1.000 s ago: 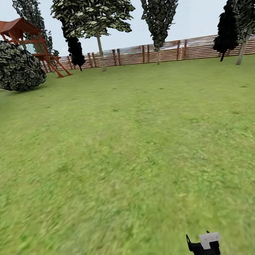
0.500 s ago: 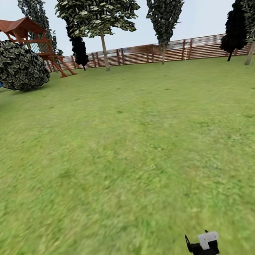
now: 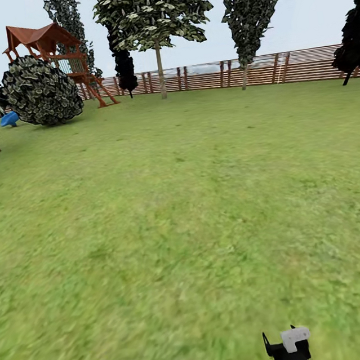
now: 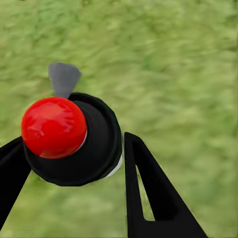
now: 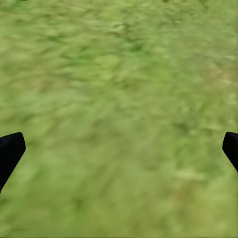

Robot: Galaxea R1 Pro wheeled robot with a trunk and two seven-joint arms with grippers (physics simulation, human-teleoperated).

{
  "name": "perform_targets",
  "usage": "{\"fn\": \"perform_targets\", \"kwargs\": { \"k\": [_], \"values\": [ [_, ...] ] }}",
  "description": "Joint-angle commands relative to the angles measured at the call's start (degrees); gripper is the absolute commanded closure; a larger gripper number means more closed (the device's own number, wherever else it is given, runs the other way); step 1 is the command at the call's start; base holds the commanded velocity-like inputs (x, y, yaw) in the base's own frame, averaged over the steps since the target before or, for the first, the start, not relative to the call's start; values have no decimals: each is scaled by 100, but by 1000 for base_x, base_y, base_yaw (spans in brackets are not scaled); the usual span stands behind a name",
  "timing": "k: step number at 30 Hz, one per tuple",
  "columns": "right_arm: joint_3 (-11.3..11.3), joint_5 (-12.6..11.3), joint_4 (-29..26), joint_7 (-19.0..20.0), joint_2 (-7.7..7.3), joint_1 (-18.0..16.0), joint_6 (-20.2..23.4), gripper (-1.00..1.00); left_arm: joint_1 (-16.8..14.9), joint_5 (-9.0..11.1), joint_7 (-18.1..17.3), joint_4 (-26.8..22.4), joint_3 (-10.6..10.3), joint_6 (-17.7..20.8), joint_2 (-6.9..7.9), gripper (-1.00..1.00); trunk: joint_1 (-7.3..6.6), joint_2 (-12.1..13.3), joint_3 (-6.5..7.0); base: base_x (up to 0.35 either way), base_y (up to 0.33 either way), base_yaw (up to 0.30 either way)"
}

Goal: In the garden, pick up the pesticide atomizer on the floor and spray pesticide onto both trees until each tree trunk is fully covered.

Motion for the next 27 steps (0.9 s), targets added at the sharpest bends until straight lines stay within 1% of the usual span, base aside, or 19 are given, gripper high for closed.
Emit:
{"fn": "perform_targets", "kwargs": {
  "k": [1,2,5,7,27],
  "values": [
    [44,24,4,-51,-4,-2,0,-100,-3,9,44,-2,-38,-16,3,100,3,-2,-5,340,0,0],
    [44,21,8,-17,-6,-1,1,-100,-3,9,44,0,-38,-16,3,100,3,-2,-5,340,0,0],
    [44,18,72,274,-8,-1,-1,-100,-3,10,47,3,-38,-16,7,100,3,-2,-5,340,0,0],
    [44,18,81,324,-2,-1,-4,-100,-3,6,52,4,-38,-16,4,100,3,-2,-5,340,0,0],
    [18,13,84,332,-6,-1,-6,-100,-3,4,54,4,-38,-18,12,100,3,-2,-5,340,0,0]
  ]
}}
